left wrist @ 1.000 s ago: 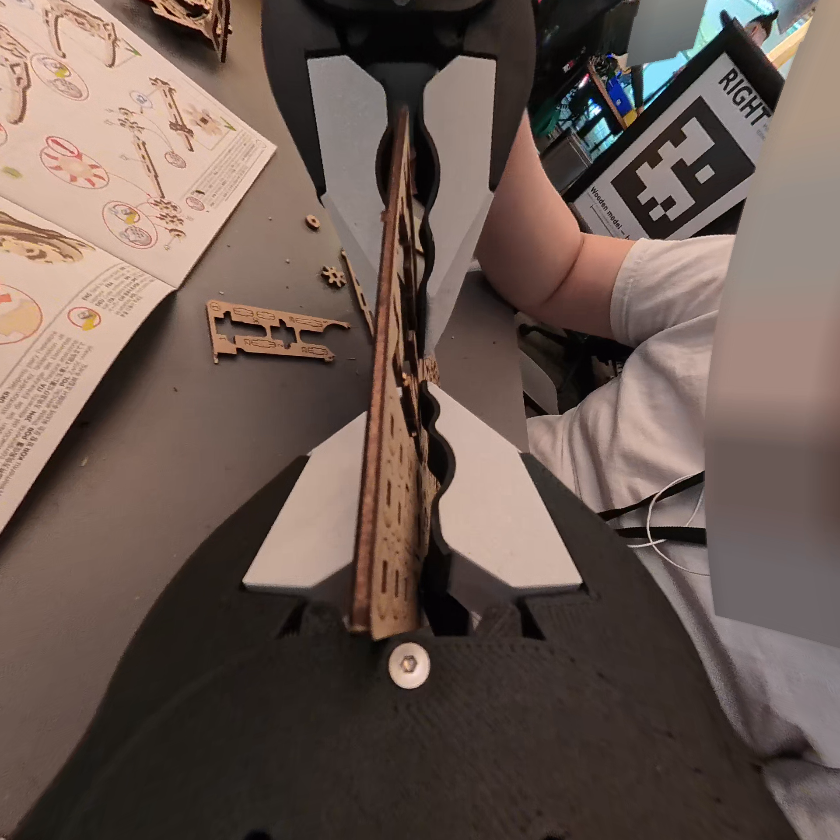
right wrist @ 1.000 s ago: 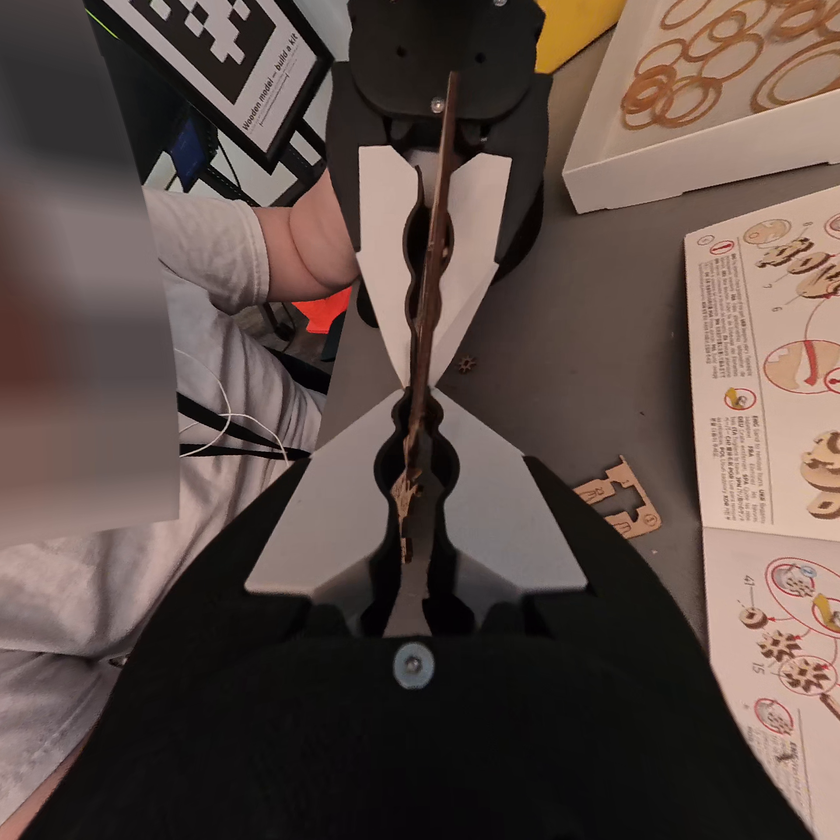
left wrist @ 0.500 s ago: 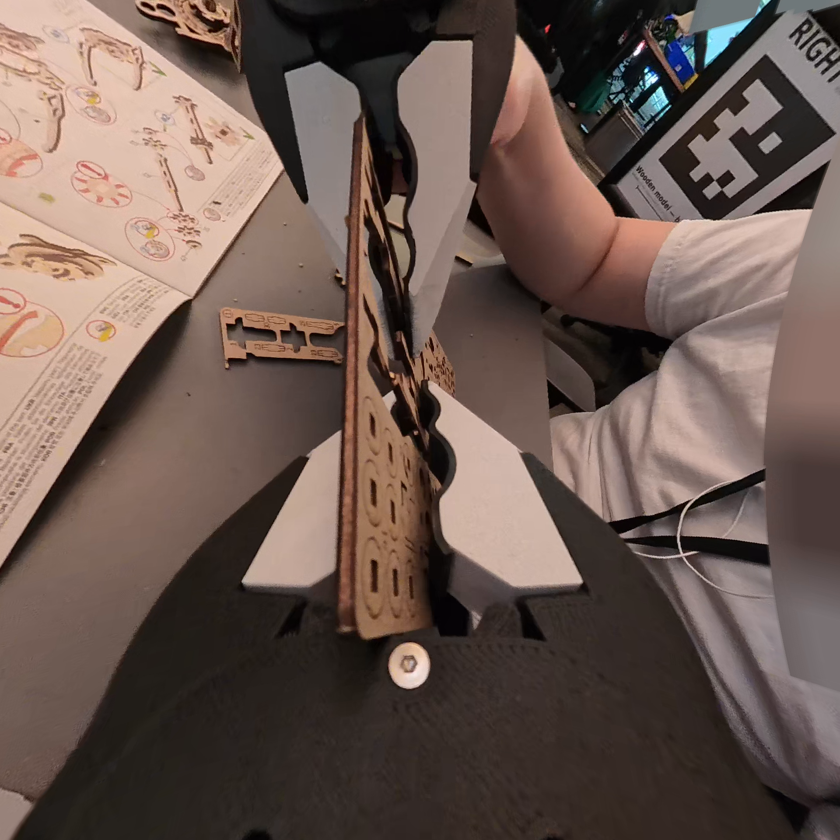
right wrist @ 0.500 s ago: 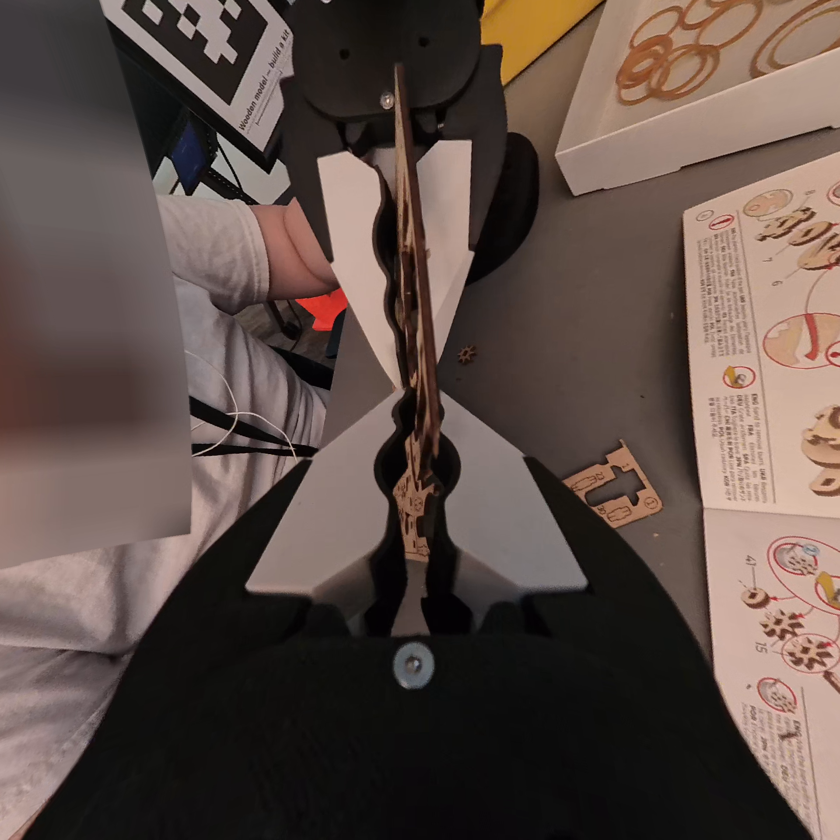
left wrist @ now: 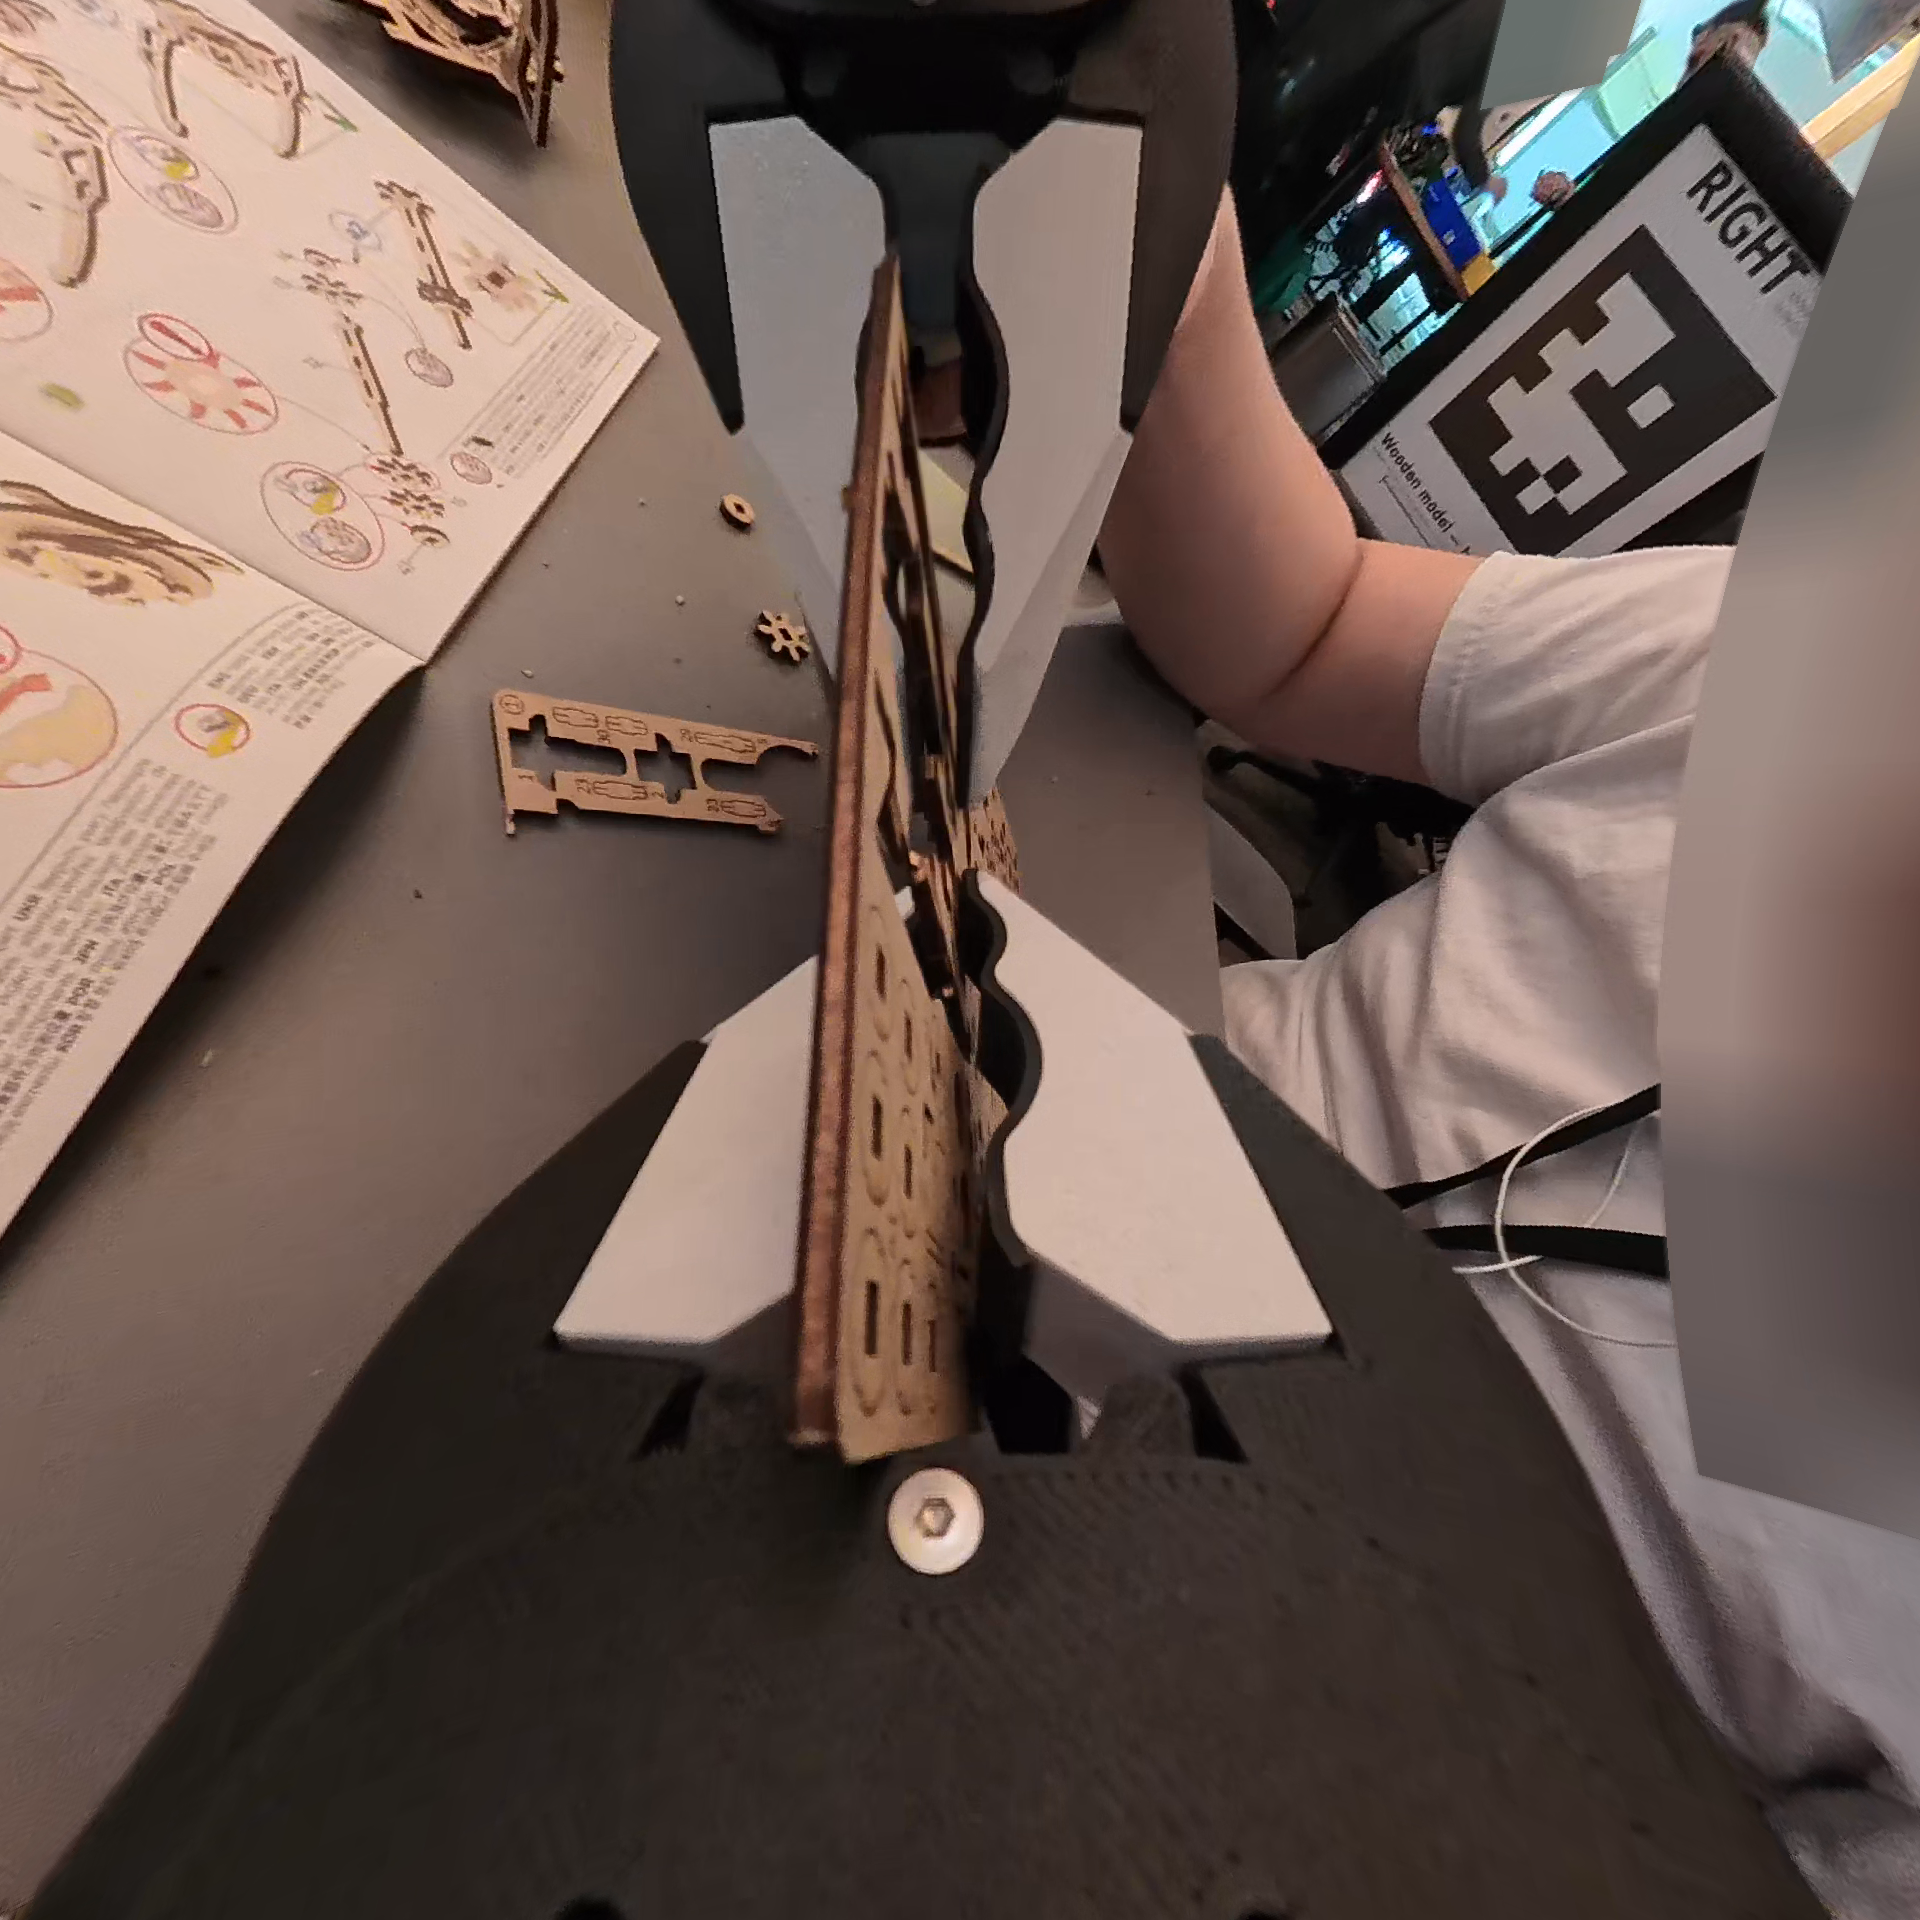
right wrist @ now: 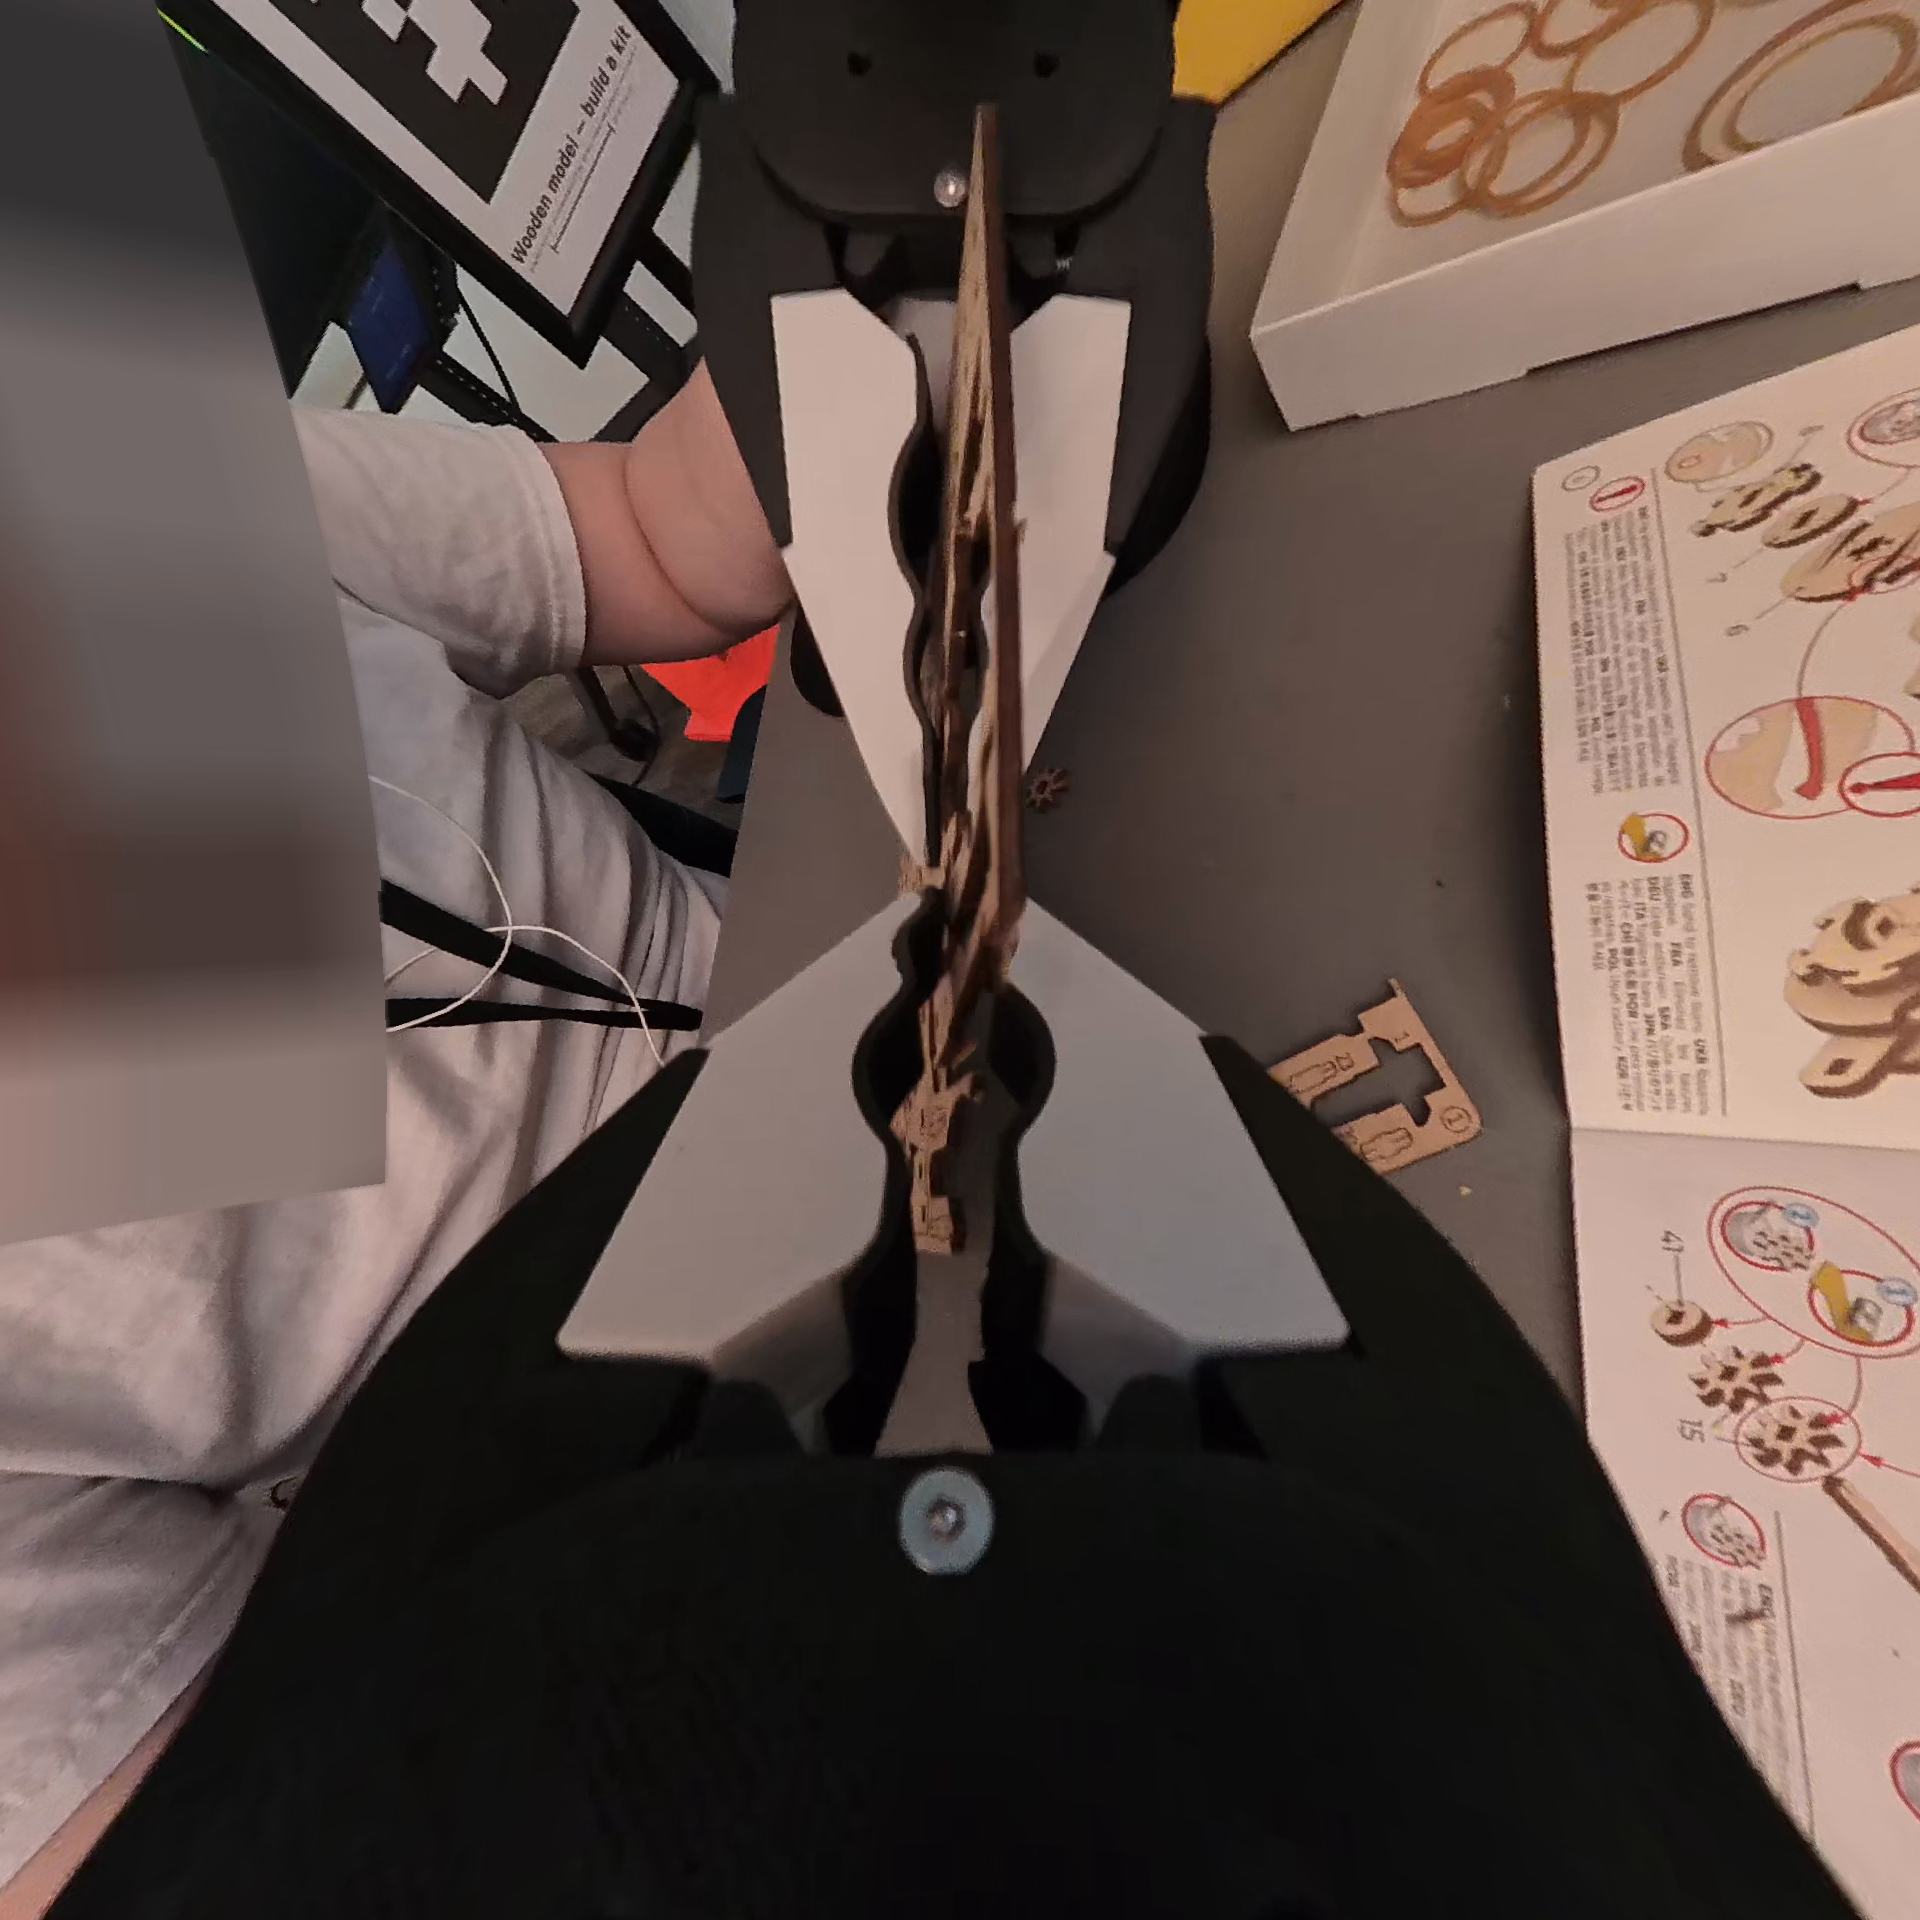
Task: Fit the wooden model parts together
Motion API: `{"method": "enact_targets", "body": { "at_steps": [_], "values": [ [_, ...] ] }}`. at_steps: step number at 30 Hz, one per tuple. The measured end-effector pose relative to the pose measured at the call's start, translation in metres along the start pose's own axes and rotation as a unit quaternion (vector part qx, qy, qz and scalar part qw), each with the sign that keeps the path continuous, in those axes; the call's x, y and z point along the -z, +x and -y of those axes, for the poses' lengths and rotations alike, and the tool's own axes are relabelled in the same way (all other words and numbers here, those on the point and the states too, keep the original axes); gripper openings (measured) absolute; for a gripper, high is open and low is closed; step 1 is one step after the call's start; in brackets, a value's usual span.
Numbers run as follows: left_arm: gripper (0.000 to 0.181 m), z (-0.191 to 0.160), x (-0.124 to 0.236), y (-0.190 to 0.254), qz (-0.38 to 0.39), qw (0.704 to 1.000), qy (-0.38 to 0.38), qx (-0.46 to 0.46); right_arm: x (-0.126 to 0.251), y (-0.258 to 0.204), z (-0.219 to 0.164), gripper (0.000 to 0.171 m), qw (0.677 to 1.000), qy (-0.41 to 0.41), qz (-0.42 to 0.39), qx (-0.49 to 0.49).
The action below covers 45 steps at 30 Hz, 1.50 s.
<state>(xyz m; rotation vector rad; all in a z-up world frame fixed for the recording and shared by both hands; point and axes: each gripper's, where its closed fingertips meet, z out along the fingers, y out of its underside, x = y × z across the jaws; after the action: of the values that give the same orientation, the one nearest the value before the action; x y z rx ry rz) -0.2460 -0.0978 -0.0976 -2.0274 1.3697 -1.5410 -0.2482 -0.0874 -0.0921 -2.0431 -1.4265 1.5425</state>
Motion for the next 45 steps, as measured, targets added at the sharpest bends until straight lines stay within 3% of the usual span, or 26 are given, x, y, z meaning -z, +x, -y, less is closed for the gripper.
{"method": "enact_targets", "body": {
  "at_steps": [20, 23, 28, 45],
  "values": [
    [0.002, -0.001, 0.001, -0.010, 0.039, 0.999, 0.004, 0.022, -0.001, 0.020, 0.001, 0.004, 0.995, -0.004, -0.090, -0.038],
    [0.002, 0.003, 0.008, -0.009, 0.011, 0.999, 0.019, 0.032, 0.000, 0.013, 0.011, 0.004, 0.997, 0.020, -0.069, -0.006],
    [0.001, 0.001, 0.007, -0.003, -0.006, 1.000, 0.008, 0.022, 0.008, 0.002, 0.018, 0.008, 0.998, 0.057, -0.009, -0.034],
    [0.002, 0.001, 0.008, -0.002, -0.002, 1.000, 0.005, 0.009, 0.005, 0.005, 0.005, 0.004, 0.999, 0.018, -0.029, -0.010]
  ]
}}
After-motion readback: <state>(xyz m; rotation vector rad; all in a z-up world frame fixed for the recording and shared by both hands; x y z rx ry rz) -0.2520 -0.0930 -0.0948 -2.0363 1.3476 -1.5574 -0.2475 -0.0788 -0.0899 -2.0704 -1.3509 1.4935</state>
